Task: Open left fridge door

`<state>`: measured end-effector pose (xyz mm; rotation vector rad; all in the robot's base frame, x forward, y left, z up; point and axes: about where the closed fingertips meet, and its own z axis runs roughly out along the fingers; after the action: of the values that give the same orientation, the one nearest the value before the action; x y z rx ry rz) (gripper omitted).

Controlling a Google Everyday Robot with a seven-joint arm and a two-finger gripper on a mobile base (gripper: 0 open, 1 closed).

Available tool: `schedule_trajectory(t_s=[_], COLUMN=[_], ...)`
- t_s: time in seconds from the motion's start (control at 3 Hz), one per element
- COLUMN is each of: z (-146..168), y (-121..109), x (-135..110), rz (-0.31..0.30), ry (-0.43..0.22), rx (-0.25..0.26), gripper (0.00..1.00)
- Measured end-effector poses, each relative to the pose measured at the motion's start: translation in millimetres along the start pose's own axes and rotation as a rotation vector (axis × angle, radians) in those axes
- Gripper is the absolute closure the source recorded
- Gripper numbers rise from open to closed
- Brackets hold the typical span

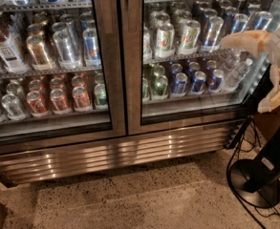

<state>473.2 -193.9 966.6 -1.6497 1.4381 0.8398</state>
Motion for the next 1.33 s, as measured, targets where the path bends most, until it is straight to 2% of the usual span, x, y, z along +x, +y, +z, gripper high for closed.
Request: schedule_trajectory(t_s=[0.33,0.67,1.0,1.33], z=[8.7,10.9,20.0,31.2], y=[-19.7,-27.4,-30.7,-20.7], x=[-14.1,-15.7,-19.9,-31.8], rz=[-0.039,-0.038,-0.041,-0.06], ry=[-0.218,-0.223,-0.314,-0.443], rx=[-0.031,-0.009,-0.061,-0.133], gripper=[0.0,0.0,0.0,0.0])
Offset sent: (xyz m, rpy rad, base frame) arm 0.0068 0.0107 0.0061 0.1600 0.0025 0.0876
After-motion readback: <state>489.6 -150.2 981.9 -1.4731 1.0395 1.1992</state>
